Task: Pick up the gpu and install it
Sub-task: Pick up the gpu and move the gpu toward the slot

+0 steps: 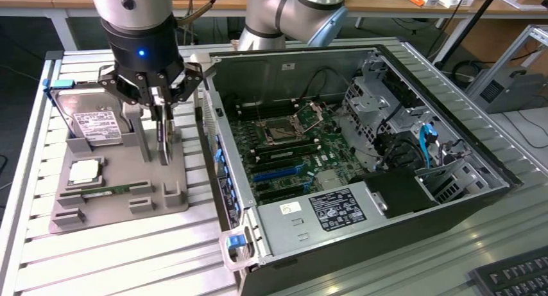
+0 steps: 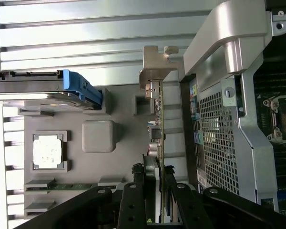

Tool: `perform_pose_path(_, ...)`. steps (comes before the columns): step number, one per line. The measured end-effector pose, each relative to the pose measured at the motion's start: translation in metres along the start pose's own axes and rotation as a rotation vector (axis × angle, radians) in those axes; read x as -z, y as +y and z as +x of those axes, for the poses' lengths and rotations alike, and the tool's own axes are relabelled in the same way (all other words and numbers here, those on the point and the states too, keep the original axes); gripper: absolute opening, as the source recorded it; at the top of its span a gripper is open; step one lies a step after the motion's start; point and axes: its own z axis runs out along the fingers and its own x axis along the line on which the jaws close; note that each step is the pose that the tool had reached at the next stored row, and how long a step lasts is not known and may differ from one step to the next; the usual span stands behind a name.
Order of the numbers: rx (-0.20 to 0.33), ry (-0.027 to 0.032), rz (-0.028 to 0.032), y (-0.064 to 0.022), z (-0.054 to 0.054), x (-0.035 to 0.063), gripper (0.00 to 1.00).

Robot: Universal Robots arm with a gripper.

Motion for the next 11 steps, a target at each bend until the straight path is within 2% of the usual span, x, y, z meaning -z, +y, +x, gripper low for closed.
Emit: perform_pose_path(11, 0.0, 0.0002, -0.0034, 0.0007, -0.0001, 0.0062, 0.27)
